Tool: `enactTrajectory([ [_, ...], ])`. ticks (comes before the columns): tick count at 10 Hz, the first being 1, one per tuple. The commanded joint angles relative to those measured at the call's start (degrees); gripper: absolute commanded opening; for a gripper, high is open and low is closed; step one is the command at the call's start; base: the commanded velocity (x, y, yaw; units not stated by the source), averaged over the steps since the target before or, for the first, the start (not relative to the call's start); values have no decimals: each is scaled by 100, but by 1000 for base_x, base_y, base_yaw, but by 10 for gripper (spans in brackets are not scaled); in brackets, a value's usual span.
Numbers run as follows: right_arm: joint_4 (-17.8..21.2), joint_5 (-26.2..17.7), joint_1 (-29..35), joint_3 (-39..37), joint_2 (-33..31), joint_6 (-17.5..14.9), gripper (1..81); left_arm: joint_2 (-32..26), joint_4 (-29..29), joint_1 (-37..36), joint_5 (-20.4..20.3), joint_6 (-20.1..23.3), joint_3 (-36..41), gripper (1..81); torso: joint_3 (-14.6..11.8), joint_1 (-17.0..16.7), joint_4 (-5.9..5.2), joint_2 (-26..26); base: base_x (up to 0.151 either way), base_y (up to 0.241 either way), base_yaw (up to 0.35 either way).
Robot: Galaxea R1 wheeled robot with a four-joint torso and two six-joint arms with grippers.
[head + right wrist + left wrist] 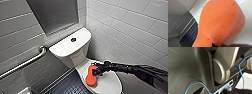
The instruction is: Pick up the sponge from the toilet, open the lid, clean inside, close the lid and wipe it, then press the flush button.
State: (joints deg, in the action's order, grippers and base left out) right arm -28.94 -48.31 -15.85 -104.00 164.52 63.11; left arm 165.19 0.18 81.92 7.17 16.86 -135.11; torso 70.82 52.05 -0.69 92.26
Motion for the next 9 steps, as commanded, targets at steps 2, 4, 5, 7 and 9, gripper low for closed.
enactTrajectory([
  [2, -24, 199, 183, -287, 338, 8, 10, -56, -45, 128, 531, 54, 63, 811, 0, 0, 0, 0, 0, 0, 0],
  [4, -208, 366, -108, -260, 197, 17, 10, -56, -36, 127, 531, 54, 63, 811, 0, 2, 0, 0, 0, 0, 0],
  [5, -243, 341, -169, 131, -38, 25, 10, -56, -18, 127, 531, 54, 63, 811, 0, 0, 0, 0, 0, 0, 0],
  [7, -647, 244, -257, 1090, -705, 217, 10, -39, -9, 136, 531, 54, 81, 811, 0, 0, 0, 0, 0, 0, 0],
  [9, -955, 243, -599, 1506, -1121, 527, 10, -21, -1, 127, 531, 54, 63, 811, 0, 2, 0, 0, 0, 0, 0],
])
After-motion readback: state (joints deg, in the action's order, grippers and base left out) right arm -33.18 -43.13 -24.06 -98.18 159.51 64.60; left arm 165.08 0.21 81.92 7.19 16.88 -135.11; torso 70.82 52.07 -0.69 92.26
